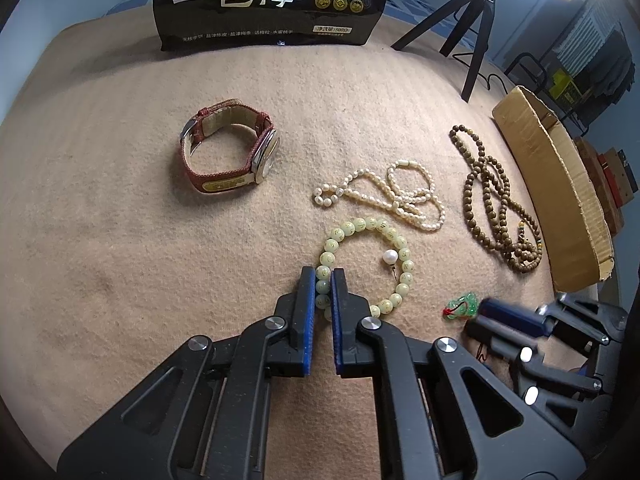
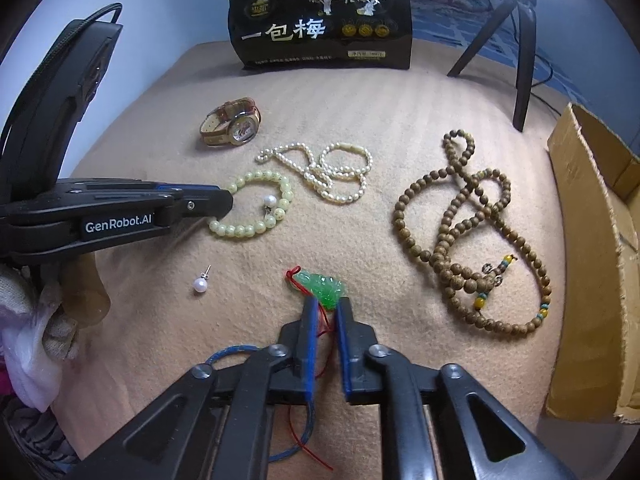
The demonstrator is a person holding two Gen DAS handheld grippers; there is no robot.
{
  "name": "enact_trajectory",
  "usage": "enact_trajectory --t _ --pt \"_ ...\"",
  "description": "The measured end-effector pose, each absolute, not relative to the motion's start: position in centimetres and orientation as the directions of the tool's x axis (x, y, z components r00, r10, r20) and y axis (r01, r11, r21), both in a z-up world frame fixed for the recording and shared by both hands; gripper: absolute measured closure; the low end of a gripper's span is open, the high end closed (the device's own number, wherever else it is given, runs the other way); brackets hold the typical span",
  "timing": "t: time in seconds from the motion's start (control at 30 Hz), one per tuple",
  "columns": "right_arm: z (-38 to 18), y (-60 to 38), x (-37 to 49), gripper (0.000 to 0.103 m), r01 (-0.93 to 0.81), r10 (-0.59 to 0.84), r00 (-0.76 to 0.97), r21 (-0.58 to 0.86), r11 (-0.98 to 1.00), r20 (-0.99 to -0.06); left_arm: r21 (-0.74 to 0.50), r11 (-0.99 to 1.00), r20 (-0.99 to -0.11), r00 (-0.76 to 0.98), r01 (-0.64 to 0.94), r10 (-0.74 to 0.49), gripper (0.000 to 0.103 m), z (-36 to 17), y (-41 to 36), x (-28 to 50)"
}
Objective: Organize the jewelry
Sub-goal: 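Carry the jade pendant in the right tool while the left tool carries the bracelet over the box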
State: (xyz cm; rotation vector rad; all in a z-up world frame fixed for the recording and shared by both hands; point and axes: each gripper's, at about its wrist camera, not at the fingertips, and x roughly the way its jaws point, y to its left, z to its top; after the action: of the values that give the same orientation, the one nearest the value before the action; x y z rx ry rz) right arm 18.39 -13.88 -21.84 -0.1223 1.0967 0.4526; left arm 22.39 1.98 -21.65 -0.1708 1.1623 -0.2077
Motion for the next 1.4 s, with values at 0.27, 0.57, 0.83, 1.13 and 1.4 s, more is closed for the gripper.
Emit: enact_trajectory --t 0.27,0.57,0.83,1.13,1.4 --pt "-22.5 -12.3 19.0 0.058 -0.439 0.272 0.389 0.083 0.895 -0.88 -0.242 0.967 -0.889 0.383 0.075 -0.252 0.098 -21.8 2.0 22.5" --pt "-21.7 -12.5 18.5 0.074 -0.438 0.268 0.429 0.061 0.897 -0.863 -0.253 0.965 -0.879 0.398 0.076 -0.262 0.098 -21.3 2.2 22.5" --pt "-18.6 -13.7 17.8 0.074 -0.418 0.285 0.483 0.068 0.906 -0.828 -0.298 0.951 -0.848 0.434 0.085 -0.304 0.098 -18.9 2.3 21.6" --pt "-14.8 -15.6 16.8 0.074 -0.399 0.306 0.536 0.083 0.913 -0.787 -0.356 0.929 -0.802 0.476 0.105 -0.361 0.098 -15.3 1.7 20.3" --pt "-11.7 -17.5 15.8 0.074 -0.38 0.306 0.588 0.078 0.922 -0.748 -0.401 0.908 -0.763 0.503 0.124 -0.405 0.098 -12.5 1.0 19.4"
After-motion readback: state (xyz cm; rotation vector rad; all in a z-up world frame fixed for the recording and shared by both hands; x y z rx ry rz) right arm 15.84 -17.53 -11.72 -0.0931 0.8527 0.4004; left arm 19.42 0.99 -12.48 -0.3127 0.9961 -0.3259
